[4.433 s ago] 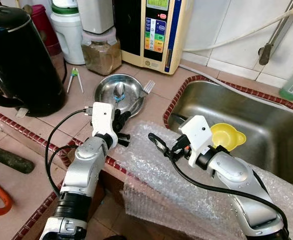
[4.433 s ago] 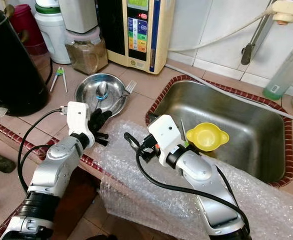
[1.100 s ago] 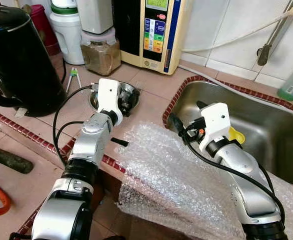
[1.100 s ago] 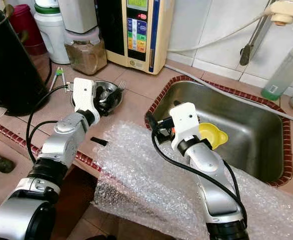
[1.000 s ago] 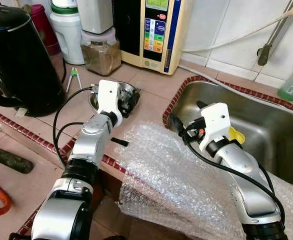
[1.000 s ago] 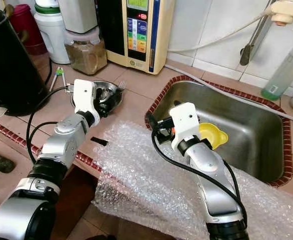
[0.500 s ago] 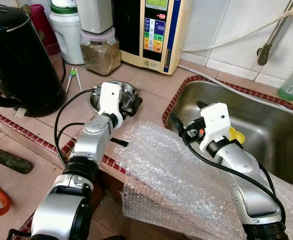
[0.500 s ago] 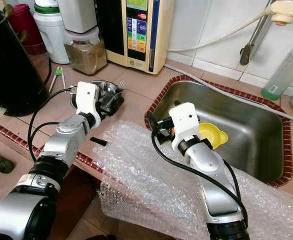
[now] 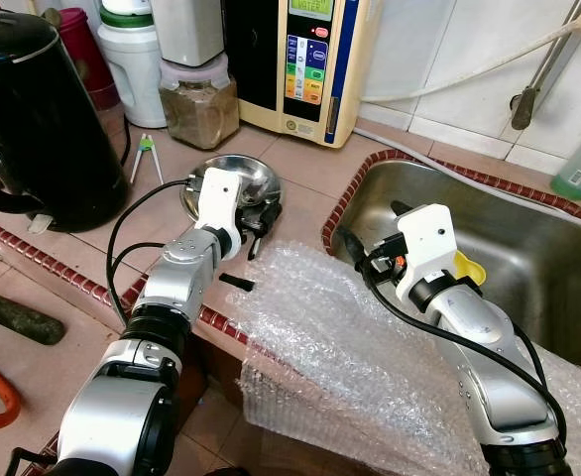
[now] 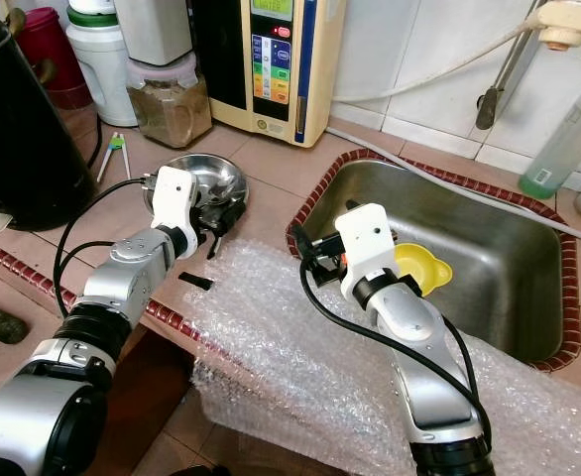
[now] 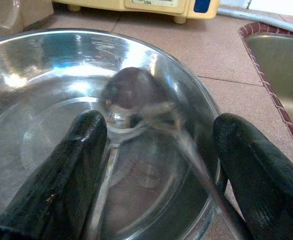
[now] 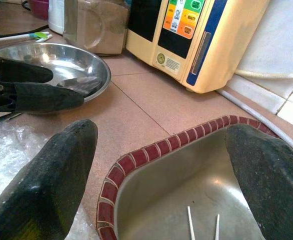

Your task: Kitchen organization

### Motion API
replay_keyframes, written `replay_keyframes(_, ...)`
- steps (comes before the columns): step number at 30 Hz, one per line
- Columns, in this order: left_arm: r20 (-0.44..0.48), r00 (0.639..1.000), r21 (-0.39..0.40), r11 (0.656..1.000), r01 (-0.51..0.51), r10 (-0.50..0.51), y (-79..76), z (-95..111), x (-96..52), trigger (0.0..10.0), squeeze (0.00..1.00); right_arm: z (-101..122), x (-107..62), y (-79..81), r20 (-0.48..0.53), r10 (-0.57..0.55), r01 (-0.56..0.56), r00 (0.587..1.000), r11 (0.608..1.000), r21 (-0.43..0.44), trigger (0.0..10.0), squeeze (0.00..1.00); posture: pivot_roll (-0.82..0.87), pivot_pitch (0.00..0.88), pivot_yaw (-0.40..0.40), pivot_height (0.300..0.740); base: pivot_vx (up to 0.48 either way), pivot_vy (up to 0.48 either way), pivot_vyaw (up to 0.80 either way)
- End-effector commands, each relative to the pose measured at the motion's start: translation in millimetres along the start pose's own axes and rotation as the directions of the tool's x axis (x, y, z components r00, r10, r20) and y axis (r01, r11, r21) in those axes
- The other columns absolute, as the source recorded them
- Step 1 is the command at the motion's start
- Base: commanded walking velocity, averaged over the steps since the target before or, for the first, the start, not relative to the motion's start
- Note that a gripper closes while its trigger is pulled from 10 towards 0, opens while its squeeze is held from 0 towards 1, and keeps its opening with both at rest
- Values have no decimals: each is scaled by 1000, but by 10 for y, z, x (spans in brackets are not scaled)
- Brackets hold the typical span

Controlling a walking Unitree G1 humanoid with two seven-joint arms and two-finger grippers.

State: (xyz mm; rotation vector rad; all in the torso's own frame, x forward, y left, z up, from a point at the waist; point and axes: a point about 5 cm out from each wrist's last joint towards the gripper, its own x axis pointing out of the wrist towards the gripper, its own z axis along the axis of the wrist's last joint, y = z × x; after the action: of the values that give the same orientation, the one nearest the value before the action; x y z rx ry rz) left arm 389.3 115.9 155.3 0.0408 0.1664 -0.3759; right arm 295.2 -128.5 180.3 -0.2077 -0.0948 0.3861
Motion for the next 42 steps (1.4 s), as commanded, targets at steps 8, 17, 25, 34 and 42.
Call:
replay_keyframes(8,-58,998,-2,1000,-3,3,45,-63,-7,0,0,36,-4,-42,12,-12,12,1000,1000,-15,10000,0,-29,83,-13,740,0,0,0)
replay_keyframes(17,-67,997,-1,1000,-24,24,88,-77,-21,0,0,34,-2,-40,11,-11,11,1000,1000,-17,10000,0,-29,83,-14,740,0,0,0)
replay_keyframes(25,-29,998,-20,999,-49,49,133,-5,-23,0,0,37,3,-58,9,-13,13,1000,1000,-20,10000,0,-27,90,-23,740,0,0,0)
replay_keyframes(34,83,992,-56,994,-91,95,208,151,-45,0,0,38,16,-56,9,-11,11,1000,1000,-21,10000,0,-27,84,-24,740,0,0,0)
replay_keyframes(42,159,982,-27,995,-99,102,203,261,-55,0,0,38,16,-63,8,-13,14,1000,1000,-23,10000,0,-30,83,-25,740,0,0,0)
